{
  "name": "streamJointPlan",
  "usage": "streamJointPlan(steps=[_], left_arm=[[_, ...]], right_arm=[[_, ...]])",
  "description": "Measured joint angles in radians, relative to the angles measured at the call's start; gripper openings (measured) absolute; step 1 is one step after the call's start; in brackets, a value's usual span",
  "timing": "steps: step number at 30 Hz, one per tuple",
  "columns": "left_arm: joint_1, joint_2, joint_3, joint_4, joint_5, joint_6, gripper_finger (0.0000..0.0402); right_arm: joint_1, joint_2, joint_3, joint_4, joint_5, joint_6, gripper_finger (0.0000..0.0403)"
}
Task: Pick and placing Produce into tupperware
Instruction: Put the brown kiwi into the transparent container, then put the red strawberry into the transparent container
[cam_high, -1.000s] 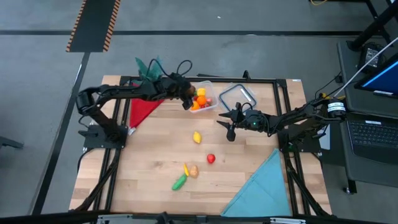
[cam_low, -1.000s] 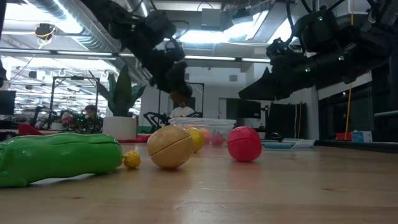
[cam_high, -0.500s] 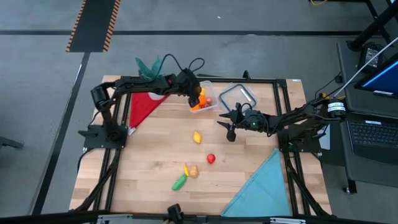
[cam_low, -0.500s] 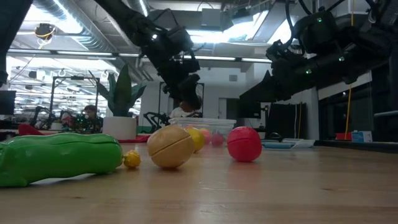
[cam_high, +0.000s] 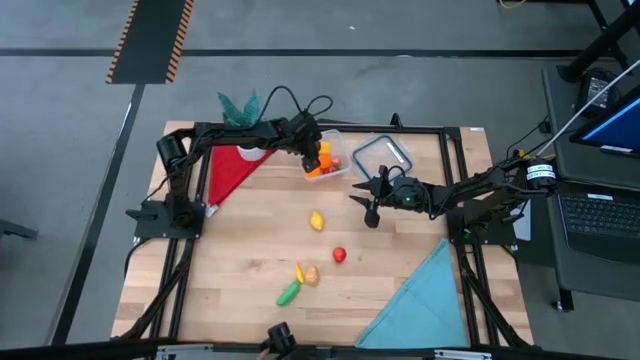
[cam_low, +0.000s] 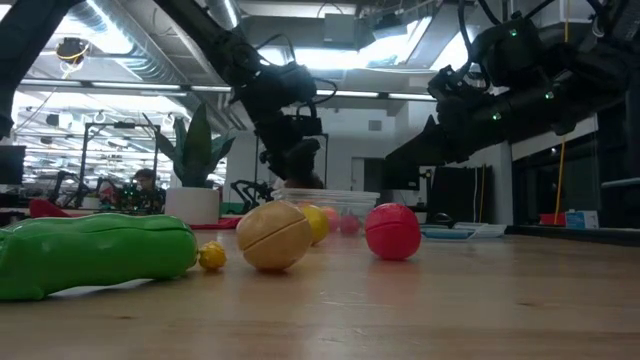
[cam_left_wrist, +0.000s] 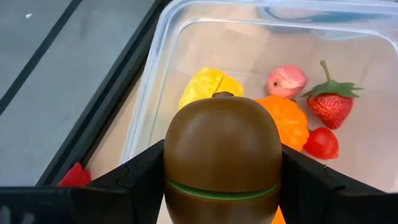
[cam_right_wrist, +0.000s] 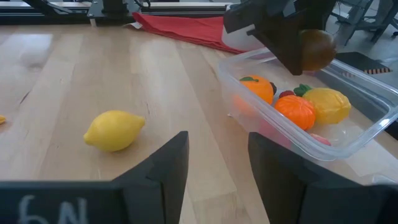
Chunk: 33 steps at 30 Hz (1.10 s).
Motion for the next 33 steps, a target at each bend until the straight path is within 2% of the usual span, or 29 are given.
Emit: streamJointPlan(steps=[5,12,22,27,33], left_arm=[[0.000,0.000,0.000,-0.021,0.000,0.000,0.0239],[0.000,0.000,0.000,-0.034,0.000,0.000,0.0274],[-0.001,-0.001,0.000,-0.031,-0.001,0.031,0.0271],[-0.017,-0.057,-0.001,-0.041,-0.003,0.093,0.0276],[-0.032,-0.201,-0.005,-0.101,0.002,0.121,0.0273]], right_arm=[[0.000,0.000,0.000,0.000,0.000,0.000,0.0168],[0.000,0.000,0.000,-0.001,0.000,0.000,0.0168],[0.000,0.000,0.000,-0.001,0.000,-0.004,0.0168],[0.000,0.000,0.000,-0.001,0.000,-0.005,0.0168],[0.000,0.000,0.000,-0.001,0.001,-0.017,0.0168]])
